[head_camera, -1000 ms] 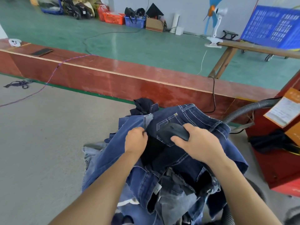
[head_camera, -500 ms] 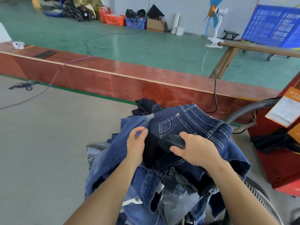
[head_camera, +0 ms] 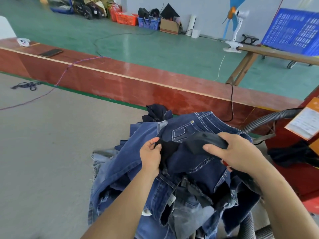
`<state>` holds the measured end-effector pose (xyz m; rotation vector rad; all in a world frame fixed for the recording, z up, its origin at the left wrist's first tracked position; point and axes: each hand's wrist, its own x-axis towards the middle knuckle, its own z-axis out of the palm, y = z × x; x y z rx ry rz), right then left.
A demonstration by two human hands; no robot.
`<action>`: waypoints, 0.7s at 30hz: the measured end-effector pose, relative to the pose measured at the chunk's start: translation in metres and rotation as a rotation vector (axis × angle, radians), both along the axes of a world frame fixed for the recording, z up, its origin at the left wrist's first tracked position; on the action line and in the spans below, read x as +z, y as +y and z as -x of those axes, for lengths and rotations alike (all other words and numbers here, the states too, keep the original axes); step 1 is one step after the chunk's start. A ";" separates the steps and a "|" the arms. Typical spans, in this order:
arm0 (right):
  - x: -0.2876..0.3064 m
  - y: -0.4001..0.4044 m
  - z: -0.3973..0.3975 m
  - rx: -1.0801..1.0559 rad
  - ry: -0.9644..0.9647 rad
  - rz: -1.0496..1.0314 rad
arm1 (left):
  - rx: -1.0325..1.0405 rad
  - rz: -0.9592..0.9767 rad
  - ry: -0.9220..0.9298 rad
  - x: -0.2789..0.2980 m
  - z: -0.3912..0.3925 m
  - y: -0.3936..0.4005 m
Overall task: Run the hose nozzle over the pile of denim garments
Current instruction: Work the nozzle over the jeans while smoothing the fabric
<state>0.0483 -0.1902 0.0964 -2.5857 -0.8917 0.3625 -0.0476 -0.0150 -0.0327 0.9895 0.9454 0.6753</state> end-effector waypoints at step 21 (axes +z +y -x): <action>-0.022 0.054 0.034 0.103 -0.261 -0.055 | -0.305 0.151 -0.234 0.018 0.018 -0.006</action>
